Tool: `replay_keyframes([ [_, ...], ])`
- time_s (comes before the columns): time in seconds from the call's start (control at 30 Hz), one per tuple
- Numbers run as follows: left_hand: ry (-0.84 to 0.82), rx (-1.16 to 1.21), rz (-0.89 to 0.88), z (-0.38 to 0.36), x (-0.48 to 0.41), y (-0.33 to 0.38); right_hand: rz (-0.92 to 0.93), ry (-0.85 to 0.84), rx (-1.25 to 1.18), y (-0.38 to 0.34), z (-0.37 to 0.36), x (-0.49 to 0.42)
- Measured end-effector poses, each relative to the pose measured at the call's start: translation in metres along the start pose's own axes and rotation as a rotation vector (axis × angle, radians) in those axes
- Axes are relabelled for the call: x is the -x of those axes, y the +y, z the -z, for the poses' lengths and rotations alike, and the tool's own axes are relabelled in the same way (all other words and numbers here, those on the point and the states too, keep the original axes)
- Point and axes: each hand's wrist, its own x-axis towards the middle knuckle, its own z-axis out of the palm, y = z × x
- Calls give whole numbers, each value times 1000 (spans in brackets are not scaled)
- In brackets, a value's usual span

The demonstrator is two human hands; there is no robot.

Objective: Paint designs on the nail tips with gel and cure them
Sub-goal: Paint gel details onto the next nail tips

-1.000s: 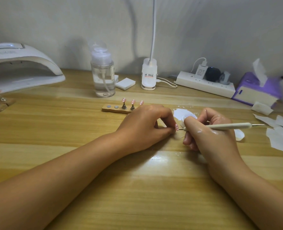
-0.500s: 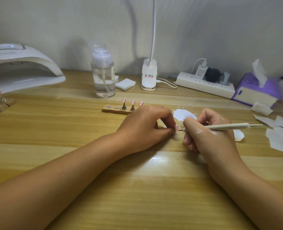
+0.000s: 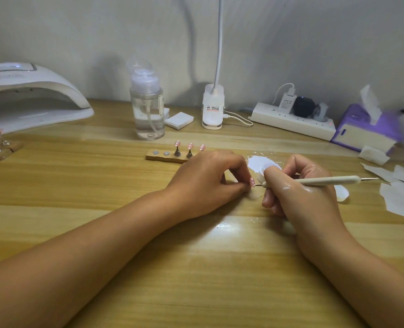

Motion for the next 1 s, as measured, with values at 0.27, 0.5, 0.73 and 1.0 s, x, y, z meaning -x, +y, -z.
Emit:
replay_keyframes([
  [0.27, -4, 1, -8, 0, 0, -1, 15, 9, -9, 0, 1, 0],
  [0.5, -4, 12, -7, 0, 0, -1, -9, 3, 1, -1, 0, 0],
  [0.73, -4, 5, -2, -1, 0, 0, -7, 5, 10, -1, 0, 1],
  [1.0, 1, -1, 2, 0, 0, 1, -7, 1, 5, -1, 0, 1],
])
